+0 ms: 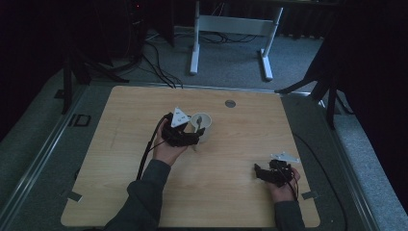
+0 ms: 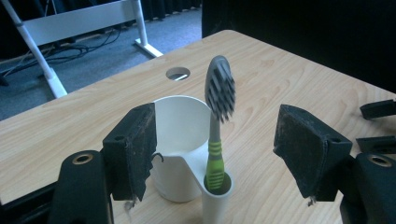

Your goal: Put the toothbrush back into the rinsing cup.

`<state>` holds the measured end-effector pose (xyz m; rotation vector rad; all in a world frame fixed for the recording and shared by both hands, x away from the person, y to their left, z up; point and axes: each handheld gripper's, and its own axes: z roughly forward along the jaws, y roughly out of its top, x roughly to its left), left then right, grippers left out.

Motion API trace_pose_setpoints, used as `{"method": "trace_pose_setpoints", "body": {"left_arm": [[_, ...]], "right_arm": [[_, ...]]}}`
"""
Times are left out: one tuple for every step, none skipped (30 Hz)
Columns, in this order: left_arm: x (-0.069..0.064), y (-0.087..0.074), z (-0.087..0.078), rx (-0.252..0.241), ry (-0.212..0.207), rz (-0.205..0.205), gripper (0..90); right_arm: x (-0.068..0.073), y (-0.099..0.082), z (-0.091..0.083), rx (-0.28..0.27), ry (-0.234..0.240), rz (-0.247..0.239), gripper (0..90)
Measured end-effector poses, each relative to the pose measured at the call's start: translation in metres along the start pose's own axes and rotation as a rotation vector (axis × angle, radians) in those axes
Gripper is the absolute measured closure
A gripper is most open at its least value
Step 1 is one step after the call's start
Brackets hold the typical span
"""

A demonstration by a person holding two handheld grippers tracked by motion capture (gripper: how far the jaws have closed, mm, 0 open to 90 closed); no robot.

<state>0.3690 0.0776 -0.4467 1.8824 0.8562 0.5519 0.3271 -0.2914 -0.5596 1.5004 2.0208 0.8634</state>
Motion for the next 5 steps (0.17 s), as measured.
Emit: {"method": "trace_pose_setpoints", "body": {"left_arm": [[-0.0003,-0.0005,-0.0011,0.001,0.000,0.002,30.3],[-0.0006,-0.0008,-0.0021,0.004,-0.003,0.001,30.3],[-0.0010,-0.0012,-0.0036,0.003,-0.006,0.000,30.3],[-0.0017,-0.0017,-0.0059,0.000,-0.007,0.002,30.3],[-0.0022,-0.0023,-0.0086,-0.006,-0.006,0.001,30.3]], "right_arm": [[-0.0001,0.0000,0.0000,0.000,0.000,-0.001,17.0],[-0.0001,0.0000,0.0000,0.000,0.000,-0.001,17.0],[-0.0001,0.0000,0.0000,0.000,0.000,-0.001,17.0],[0.0000,0.0000,0.0000,0.000,0.000,0.000,17.0],[0.0000,0.0000,0.0001,0.000,0.000,0.001,17.0]]}}
